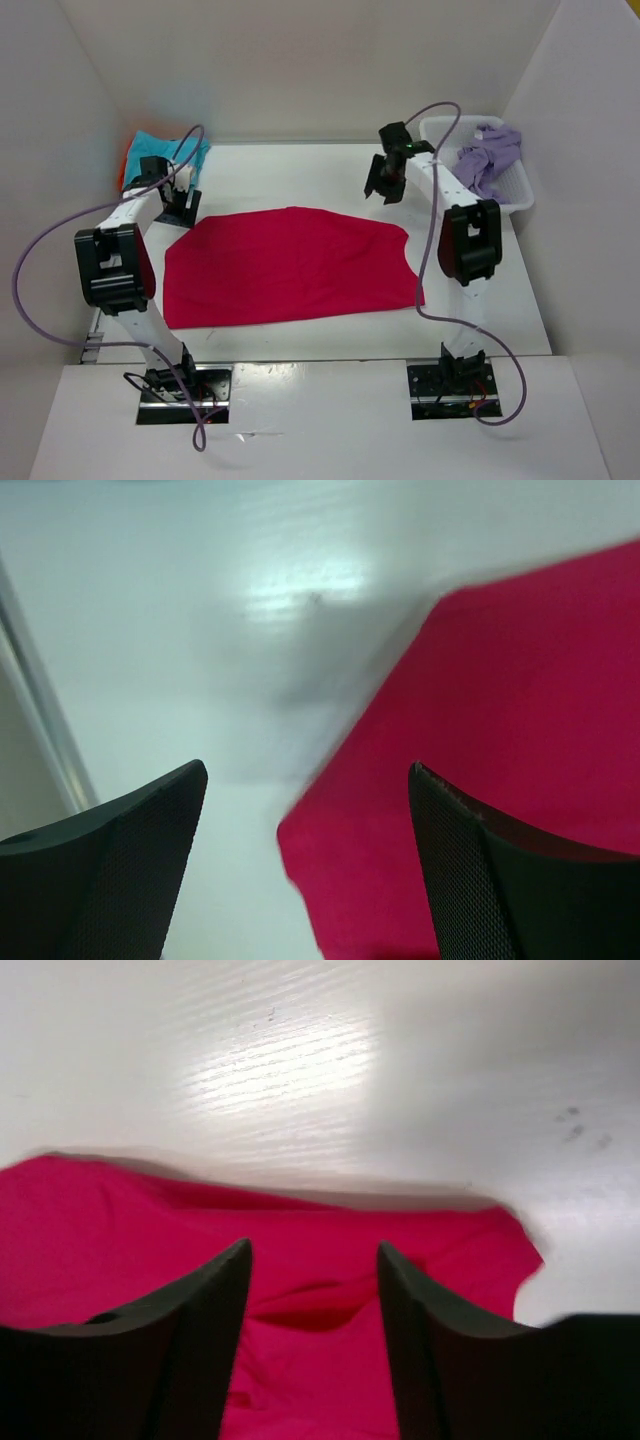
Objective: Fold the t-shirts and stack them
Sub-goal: Grap the side of the flattened tshirt furthest away from the robot with both arms
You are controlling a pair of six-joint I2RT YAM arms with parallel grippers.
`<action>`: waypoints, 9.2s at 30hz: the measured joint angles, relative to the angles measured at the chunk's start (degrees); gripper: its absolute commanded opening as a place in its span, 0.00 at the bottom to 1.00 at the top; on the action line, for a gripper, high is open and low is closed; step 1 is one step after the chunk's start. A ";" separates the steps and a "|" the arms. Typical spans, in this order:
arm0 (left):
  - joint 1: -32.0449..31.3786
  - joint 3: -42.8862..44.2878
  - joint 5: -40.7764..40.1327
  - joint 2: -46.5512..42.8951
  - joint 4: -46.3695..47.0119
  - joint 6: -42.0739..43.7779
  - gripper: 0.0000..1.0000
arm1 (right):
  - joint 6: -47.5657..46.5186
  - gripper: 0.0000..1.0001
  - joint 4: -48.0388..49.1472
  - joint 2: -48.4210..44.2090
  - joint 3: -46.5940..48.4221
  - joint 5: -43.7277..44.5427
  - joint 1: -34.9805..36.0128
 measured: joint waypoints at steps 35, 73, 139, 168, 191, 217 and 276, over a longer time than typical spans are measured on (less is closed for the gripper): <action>-6.91 -7.58 6.95 -7.26 -0.48 13.53 0.00 | -4.00 0.00 2.21 -3.91 -9.81 1.18 11.74; -9.25 -11.26 23.52 -18.16 -41.40 36.06 0.57 | -6.64 0.47 -3.19 31.34 32.54 0.94 16.63; -6.23 -12.68 6.99 -14.25 -18.36 19.80 0.66 | -5.35 0.77 7.30 -3.04 -15.02 1.22 17.73; -5.27 -15.69 6.97 -13.35 -17.73 18.97 0.67 | -6.54 0.00 3.43 -4.39 -17.11 -2.14 23.02; -5.27 -16.94 7.96 -12.07 -17.55 18.95 0.67 | -6.32 0.58 2.49 -2.01 -16.81 1.14 15.17; -5.27 -17.20 8.07 -11.58 -17.49 18.99 0.67 | 1.97 0.36 -2.62 -24.83 -42.75 -9.49 17.51; -4.63 -18.32 6.36 -10.78 -17.22 19.04 0.67 | -0.22 0.14 -0.66 -29.79 -47.84 -25.68 9.60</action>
